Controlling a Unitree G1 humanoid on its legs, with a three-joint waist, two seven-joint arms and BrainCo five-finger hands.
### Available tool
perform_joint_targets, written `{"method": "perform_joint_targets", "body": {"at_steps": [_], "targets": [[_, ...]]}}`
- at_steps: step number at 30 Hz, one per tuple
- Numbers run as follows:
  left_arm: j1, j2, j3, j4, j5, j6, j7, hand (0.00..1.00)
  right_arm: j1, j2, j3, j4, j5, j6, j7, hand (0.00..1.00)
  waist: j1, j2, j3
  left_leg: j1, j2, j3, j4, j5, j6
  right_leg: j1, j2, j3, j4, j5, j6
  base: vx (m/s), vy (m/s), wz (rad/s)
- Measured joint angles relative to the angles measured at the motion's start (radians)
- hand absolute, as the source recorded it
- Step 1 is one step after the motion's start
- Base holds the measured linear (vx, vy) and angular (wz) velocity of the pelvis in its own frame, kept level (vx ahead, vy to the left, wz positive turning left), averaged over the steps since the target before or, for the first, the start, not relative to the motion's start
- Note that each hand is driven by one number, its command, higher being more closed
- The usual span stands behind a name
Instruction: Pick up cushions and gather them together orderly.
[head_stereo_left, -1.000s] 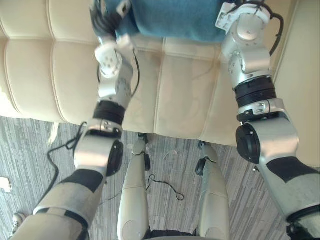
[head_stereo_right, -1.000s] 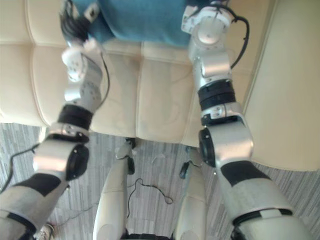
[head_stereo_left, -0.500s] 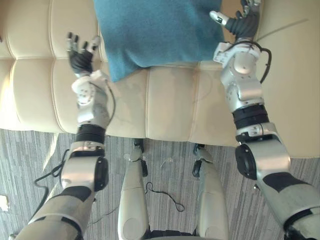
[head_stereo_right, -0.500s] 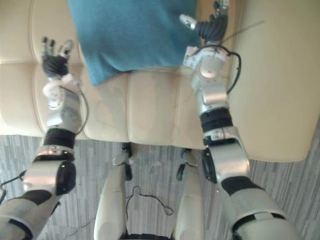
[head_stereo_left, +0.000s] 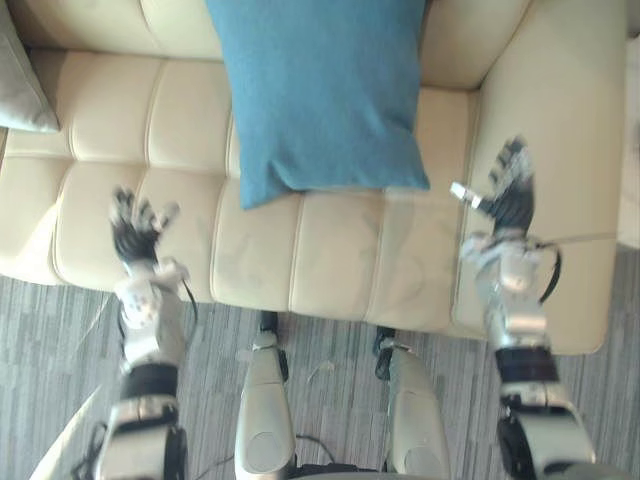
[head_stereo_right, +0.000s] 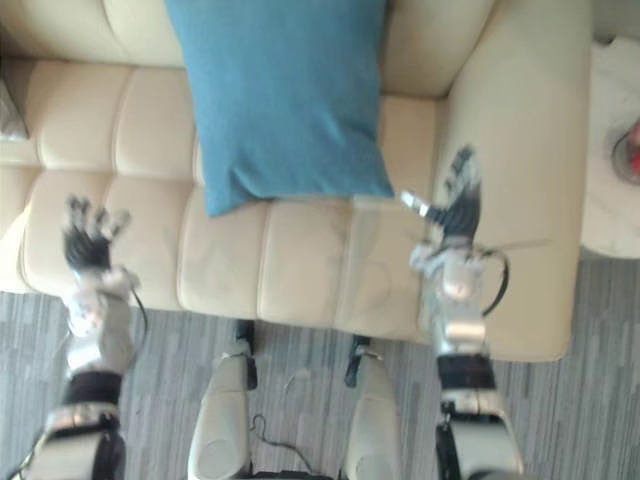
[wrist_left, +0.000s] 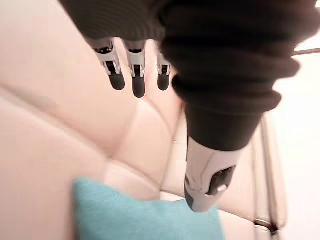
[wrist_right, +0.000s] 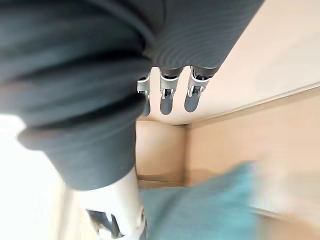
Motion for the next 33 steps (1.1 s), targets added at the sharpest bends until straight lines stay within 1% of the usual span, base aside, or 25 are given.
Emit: {"method": "perform_joint_targets", "body": {"at_steps": [1, 2, 3, 4, 7, 8, 9, 12, 14, 17, 20, 24, 26, 28, 29, 30, 31, 32, 33], "targets": [[0.044, -0.03, -0.015, 0.06, 0.043, 0.016, -0.018, 0.0, 0.065, 0.029, 0.0, 0.011, -0.033, 0.0, 0.013, 0.0, -0.002, -0.001, -0.034, 0.023, 0.001, 0.001, 0.0, -0.01, -0.001, 0.024, 0.0, -0.001, -0.002, -0.01, 0.002, 0.14, -0.004, 0.01], [0.068, -0.046, -0.017, 0.094, 0.064, 0.024, -0.027, 0.0, 0.095, 0.045, 0.0, 0.03, -0.054, -0.001, 0.019, 0.0, -0.002, -0.004, -0.053, 0.039, 0.001, 0.003, 0.0, -0.016, -0.004, 0.04, 0.0, -0.001, -0.004, -0.016, 0.002, 0.14, 0.002, -0.02], [0.107, -0.065, -0.023, 0.149, 0.09, 0.032, -0.036, 0.0, 0.135, 0.067, -0.001, 0.082, -0.068, 0.0, 0.027, 0.0, -0.003, -0.005, -0.078, 0.068, 0.002, 0.006, 0.0, -0.031, 0.0, 0.068, 0.0, -0.001, -0.009, -0.027, 0.004, 0.13, 0.002, -0.04], [0.137, -0.087, -0.023, 0.223, 0.135, 0.04, -0.045, 0.0, 0.167, 0.091, -0.008, 0.161, -0.1, 0.002, 0.034, 0.0, -0.006, -0.004, -0.114, 0.104, 0.004, 0.007, -0.001, -0.041, -0.008, 0.108, 0.002, -0.004, -0.021, -0.036, 0.007, 0.12, 0.002, -0.04], [0.19, -0.115, -0.023, 0.336, 0.219, 0.061, -0.059, 0.0, 0.222, 0.124, -0.032, 0.3, -0.148, 0.013, 0.042, 0.0, -0.015, 0.005, -0.18, 0.154, 0.006, 0.014, -0.005, -0.059, -0.009, 0.169, 0.004, -0.008, -0.054, -0.04, 0.012, 0.11, 0.014, -0.03], [0.209, -0.123, -0.021, 0.383, 0.252, 0.073, -0.063, 0.0, 0.237, 0.129, -0.036, 0.37, -0.178, 0.024, 0.043, 0.0, -0.018, 0.009, -0.204, 0.18, 0.006, 0.025, -0.014, -0.065, -0.008, 0.198, 0.004, -0.007, -0.075, -0.037, 0.017, 0.09, 0.04, -0.07], [0.224, -0.126, -0.021, 0.422, 0.281, 0.082, -0.067, 0.0, 0.252, 0.138, -0.046, 0.427, -0.181, 0.032, 0.044, 0.0, -0.02, 0.011, -0.227, 0.203, 0.004, 0.032, -0.03, -0.065, -0.007, 0.22, 0.004, -0.005, -0.099, -0.032, 0.022, 0.11, 0.046, -0.07], [0.252, -0.127, 0.022, 0.482, 0.316, 0.105, -0.079, 0.0, 0.276, 0.153, -0.076, 0.567, -0.217, 0.06, 0.046, 0.0, -0.024, 0.017, -0.262, 0.26, -0.003, 0.036, -0.067, -0.066, -0.007, 0.29, 0.007, -0.007, -0.167, -0.01, 0.03, 0.08, 0.035, -0.04], [0.255, -0.127, 0.048, 0.508, 0.324, 0.117, -0.079, 0.0, 0.282, 0.153, -0.108, 0.643, -0.219, 0.073, 0.047, 0.0, -0.024, 0.022, -0.281, 0.288, -0.011, 0.034, -0.09, -0.066, -0.007, 0.332, 0.007, -0.008, -0.218, 0.01, 0.037, 0.08, 0.045, 0.01], [0.255, -0.121, 0.071, 0.527, 0.339, 0.123, -0.081, 0.0, 0.278, 0.15, -0.144, 0.712, -0.232, 0.084, 0.049, 0.0, -0.026, 0.023, -0.29, 0.322, -0.023, 0.033, -0.105, -0.067, -0.004, 0.383, 0.003, -0.004, -0.271, 0.031, 0.047, 0.06, 0.052, 0.01], [0.262, -0.109, 0.075, 0.531, 0.352, 0.125, -0.081, 0.0, 0.275, 0.147, -0.149, 0.758, -0.253, 0.097, 0.051, 0.0, -0.031, 0.018, -0.298, 0.337, -0.031, 0.032, -0.101, -0.078, 0.001, 0.415, 0.001, -0.003, -0.308, 0.051, 0.053, 0.06, 0.032, 0.0], [0.261, -0.096, 0.075, 0.546, 0.355, 0.126, -0.08, 0.0, 0.257, 0.146, -0.172, 0.798, -0.253, 0.106, 0.052, 0.0, -0.034, 0.013, -0.298, 0.339, -0.034, 0.04, -0.066, -0.105, 0.006, 0.421, -0.001, 0.017, -0.319, 0.061, 0.053, 0.03, 0.032, -0.13], [0.259, -0.098, 0.076, 0.545, 0.355, 0.126, -0.078, 0.0, 0.243, 0.143, -0.19, 0.793, -0.254, 0.111, 0.049, 0.0, -0.03, 0.013, -0.296, 0.324, -0.033, 0.067, -0.027, -0.13, 0.011, 0.396, -0.002, 0.051, -0.317, 0.076, 0.053, -0.02, 0.058, -0.49], [0.246, -0.099, 0.071, 0.544, 0.355, 0.126, -0.074, 0.0, 0.213, 0.144, -0.186, 0.772, -0.255, 0.111, 0.046, 0.0, -0.029, 0.016, -0.275, 0.308, -0.026, 0.114, 0.027, -0.159, 0.02, 0.367, -0.002, 0.086, -0.309, 0.109, 0.052, -0.09, 0.093, -0.72], [0.228, -0.102, 0.053, 0.544, 0.354, 0.125, -0.066, 0.0, 0.2, 0.146, -0.178, 0.748, -0.256, 0.112, 0.039, 0.0, -0.026, 0.024, -0.259, 0.279, -0.016, 0.137, 0.066, -0.179, 0.031, 0.336, 0.0, 0.078, -0.294, 0.141, 0.043, -0.15, 0.099, -0.68], [0.209, -0.106, 0.043, 0.543, 0.355, 0.125, -0.06, 0.0, 0.194, 0.147, -0.171, 0.735, -0.256, 0.112, 0.036, 0.0, -0.027, 0.012, -0.246, 0.26, -0.019, 0.157, 0.089, -0.19, 0.052, 0.3, -0.006, 0.055, -0.277, 0.177, 0.028, -0.24, 0.135, -0.64], [0.2, -0.112, 0.034, 0.539, 0.355, 0.125, -0.059, 0.0, 0.188, 0.15, -0.169, 0.732, -0.256, 0.112, 0.034, 0.0, -0.025, 0.018, -0.248, 0.254, -0.019, 0.173, 0.085, -0.184, 0.064, 0.287, -0.005, 0.046, -0.297, 0.219, 0.018, -0.24, 0.085, -0.49], [0.188, -0.123, 0.036, 0.527, 0.355, 0.123, -0.058, 0.0, 0.174, 0.159, -0.166, 0.716, -0.255, 0.117, 0.033, 0.0, -0.024, 0.023, -0.235, 0.243, -0.003, 0.198, 0.08, -0.168, 0.077, 0.261, -0.019, 0.02, -0.203, 0.169, 0.006, -0.25, 0.076, -0.19], [0.18, -0.124, 0.029, 0.521, 0.355, 0.123, -0.058, 0.0, 0.186, 0.167, -0.16, 0.703, -0.255, 0.121, 0.031, 0.0, -0.027, 0.018, -0.224, 0.245, -0.015, 0.191, 0.085, -0.162, 0.085, 0.208, -0.046, 0.002, 0.071, 0.031, -0.01, -0.22, 0.035, 0.11]]}}
